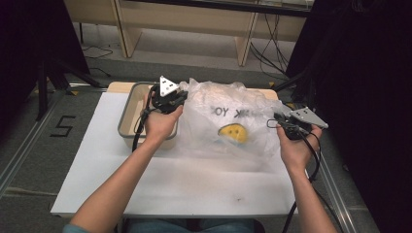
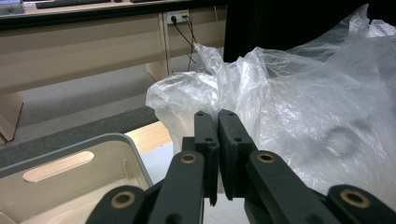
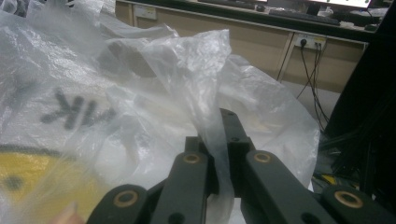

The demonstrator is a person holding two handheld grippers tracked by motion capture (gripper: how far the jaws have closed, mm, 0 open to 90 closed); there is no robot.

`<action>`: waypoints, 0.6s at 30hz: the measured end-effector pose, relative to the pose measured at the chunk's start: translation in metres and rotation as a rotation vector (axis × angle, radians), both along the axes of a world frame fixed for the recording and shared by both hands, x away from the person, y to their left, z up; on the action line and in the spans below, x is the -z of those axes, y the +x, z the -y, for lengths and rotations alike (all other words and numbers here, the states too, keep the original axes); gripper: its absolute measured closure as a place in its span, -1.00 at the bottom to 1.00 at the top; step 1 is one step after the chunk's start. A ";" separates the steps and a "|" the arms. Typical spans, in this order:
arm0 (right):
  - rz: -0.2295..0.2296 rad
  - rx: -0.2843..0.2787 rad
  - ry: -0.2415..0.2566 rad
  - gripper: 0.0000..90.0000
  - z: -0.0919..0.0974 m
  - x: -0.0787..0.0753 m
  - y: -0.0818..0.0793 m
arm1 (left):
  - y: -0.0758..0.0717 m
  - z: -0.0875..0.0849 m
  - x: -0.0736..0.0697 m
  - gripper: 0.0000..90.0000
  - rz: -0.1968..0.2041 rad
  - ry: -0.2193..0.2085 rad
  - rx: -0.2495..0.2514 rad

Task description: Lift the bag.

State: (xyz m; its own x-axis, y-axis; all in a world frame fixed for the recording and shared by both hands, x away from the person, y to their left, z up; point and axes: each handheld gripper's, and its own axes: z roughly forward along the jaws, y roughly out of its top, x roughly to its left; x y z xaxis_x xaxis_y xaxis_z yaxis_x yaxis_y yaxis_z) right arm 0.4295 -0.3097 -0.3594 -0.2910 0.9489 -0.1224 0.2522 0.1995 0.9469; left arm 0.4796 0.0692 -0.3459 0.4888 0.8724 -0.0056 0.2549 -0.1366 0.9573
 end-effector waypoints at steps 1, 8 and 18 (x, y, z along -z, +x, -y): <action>0.000 0.000 0.000 0.98 0.000 0.000 0.000 | 0.000 0.000 0.000 0.91 0.001 -0.001 -0.002; 0.005 0.005 -0.004 0.94 0.000 -0.001 0.000 | 0.000 -0.002 -0.001 0.81 0.011 0.001 -0.006; 0.019 0.013 -0.006 0.81 0.001 -0.001 -0.001 | 0.002 -0.002 0.000 0.47 0.018 -0.008 -0.014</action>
State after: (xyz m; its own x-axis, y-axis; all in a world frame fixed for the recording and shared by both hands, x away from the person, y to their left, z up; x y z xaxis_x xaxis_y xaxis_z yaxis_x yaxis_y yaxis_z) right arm 0.4286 -0.3110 -0.3581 -0.2765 0.9516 -0.1337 0.2366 0.2023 0.9503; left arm 0.4817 0.0717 -0.3458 0.4763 0.8793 -0.0041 0.2399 -0.1255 0.9627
